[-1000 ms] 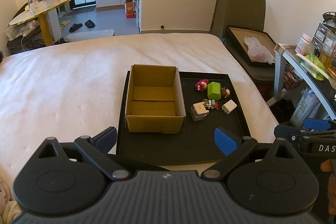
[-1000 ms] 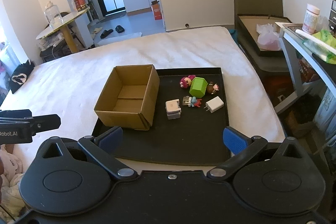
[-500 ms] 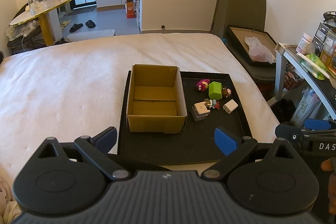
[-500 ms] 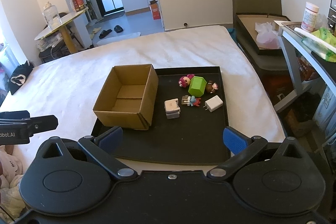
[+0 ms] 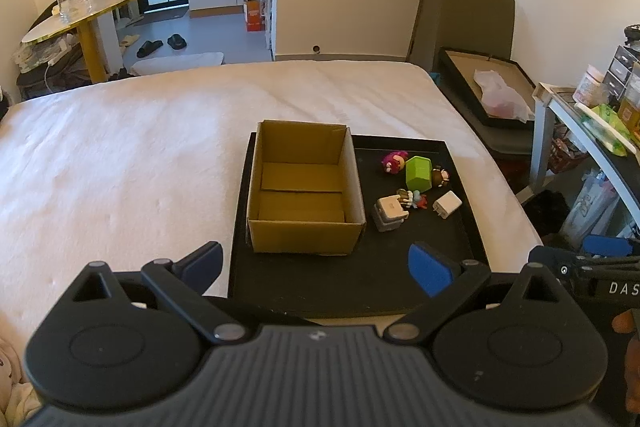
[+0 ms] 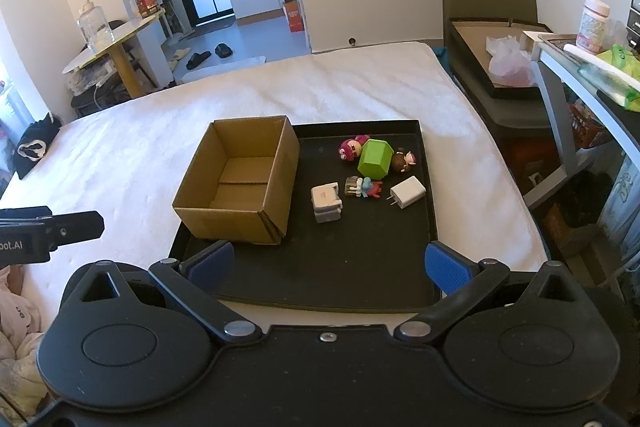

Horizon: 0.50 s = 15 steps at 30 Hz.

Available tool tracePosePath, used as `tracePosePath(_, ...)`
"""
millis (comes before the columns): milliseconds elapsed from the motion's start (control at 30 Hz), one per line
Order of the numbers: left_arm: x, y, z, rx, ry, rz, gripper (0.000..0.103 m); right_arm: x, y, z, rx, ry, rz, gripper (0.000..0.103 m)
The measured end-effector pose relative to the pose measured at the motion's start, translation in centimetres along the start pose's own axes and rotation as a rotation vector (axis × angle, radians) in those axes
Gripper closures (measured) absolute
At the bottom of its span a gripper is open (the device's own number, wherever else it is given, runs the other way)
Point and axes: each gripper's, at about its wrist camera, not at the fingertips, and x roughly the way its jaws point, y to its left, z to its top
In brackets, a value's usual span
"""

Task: Organize rigid objects
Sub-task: 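Lower the right gripper onto the white power adapter and close it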

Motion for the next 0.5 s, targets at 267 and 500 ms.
tracePosePath(267,1.8,1.0,0.5,-0.021,0.015,0.029,0.004,1.7,-0.5,0.1,0.000,0.013,0.012,0.000)
tracePosePath(500,3.8,1.9,1.0,-0.033,0.034,0.059,0.004,3.9,-1.6,0.7,0.023,0.030,0.013,0.000)
